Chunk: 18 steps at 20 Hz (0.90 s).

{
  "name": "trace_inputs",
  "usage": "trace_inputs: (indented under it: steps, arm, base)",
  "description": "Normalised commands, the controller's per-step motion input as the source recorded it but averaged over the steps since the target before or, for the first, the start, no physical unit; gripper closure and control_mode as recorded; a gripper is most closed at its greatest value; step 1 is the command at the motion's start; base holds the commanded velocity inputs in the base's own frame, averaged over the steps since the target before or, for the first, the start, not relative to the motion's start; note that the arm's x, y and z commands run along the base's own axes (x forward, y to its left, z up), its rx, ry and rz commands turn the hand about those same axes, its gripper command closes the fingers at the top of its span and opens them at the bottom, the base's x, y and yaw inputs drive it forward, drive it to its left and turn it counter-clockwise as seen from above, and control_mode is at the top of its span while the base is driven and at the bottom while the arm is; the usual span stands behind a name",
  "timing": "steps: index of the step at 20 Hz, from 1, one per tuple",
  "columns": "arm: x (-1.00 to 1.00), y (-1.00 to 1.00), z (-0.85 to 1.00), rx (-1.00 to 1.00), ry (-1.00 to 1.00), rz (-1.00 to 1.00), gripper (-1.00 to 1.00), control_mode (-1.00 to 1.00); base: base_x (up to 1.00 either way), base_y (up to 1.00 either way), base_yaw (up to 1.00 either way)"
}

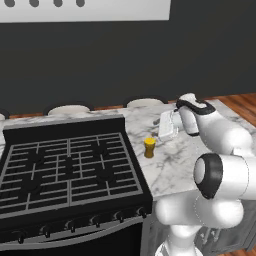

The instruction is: Collect the turmeric, ketchup, and shaker from the cabinet and place them next to the stove.

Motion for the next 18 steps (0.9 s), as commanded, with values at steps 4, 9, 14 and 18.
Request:
trace_inputs:
  steps: [4, 9, 14, 18]
  arm:
    - [-0.55, 0.58, 0.67, -0.01, 0.06, 0.00, -1.00, -1.00]
    - [-0.60, 0.74, 0.50, -0.02, 0.09, -0.01, -1.00, -1.00]
    - [-0.81, 0.66, 0.11, -0.04, 0.08, -0.09, -1.00, -1.00]
    - [-1.00, 0.52, -0.01, -0.03, 0.03, -0.19, -1.00, -1.00]
  base:
    - [0.00, 0.00, 0.00]
    - [0.00, 0.00, 0.00]
    - [0.00, 0.00, 0.00]
    - [0.00, 0.00, 0.00]
